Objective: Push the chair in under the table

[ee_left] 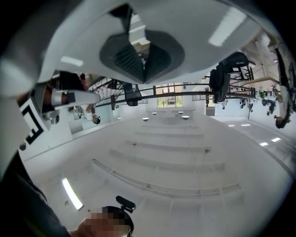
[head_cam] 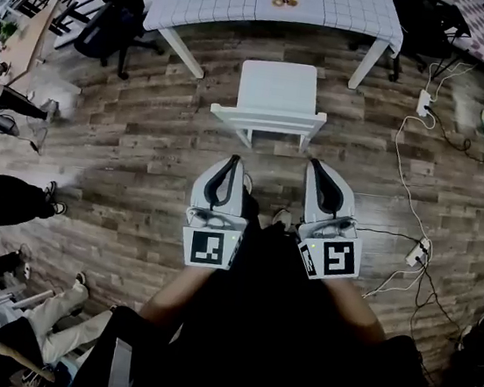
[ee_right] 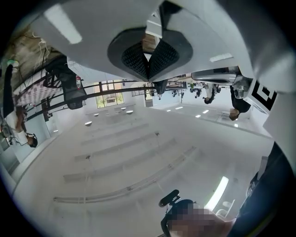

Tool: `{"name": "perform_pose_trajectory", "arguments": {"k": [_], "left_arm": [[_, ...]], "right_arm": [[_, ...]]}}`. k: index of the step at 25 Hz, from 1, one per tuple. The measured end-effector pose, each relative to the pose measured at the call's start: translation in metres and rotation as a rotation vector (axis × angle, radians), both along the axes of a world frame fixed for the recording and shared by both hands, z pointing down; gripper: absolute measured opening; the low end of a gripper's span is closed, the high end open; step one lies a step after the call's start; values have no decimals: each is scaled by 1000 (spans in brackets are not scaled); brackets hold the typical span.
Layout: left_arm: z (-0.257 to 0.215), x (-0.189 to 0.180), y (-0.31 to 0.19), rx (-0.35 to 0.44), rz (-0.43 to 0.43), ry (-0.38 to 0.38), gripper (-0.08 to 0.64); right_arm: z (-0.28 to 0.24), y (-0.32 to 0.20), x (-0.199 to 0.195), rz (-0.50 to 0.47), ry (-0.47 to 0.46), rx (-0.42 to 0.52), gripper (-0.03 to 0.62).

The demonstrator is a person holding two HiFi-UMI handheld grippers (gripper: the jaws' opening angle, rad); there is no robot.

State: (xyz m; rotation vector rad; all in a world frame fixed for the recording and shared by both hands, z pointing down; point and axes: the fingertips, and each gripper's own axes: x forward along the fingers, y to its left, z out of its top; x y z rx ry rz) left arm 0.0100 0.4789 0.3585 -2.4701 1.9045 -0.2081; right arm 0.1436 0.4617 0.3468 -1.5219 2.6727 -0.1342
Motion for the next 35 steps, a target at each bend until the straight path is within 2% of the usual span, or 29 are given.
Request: {"name": "perform_pose_trajectory", "arguments": {"k": [4,12,22,27,31,33,35], "left_arm": [[4,-8,-7,1,-2,-9,9],[13,-17,-36,-5,22,-22,9],[40,-44,-85,-73,26,-5,9],[52,-58,-123,-88,33,29,9],[53,-68,-151,-88,48,51,9],[55,-76,-163,-105,58,55,9],[58,-90,-178,-134,52,97,9]], "right_arm": [[2,-6,-2,4,-15,-7,-2],[5,-29,-8,4,29,-24,-3],[38,-75,-24,23,87,-136,-2],[49,-112,-39,15,117,-182,-2],[51,-145,-48,24,163,-183,-2],[50,-163,-51,43,165,-185,-2],[49,-183,-57,56,168,-185,-2]]}}
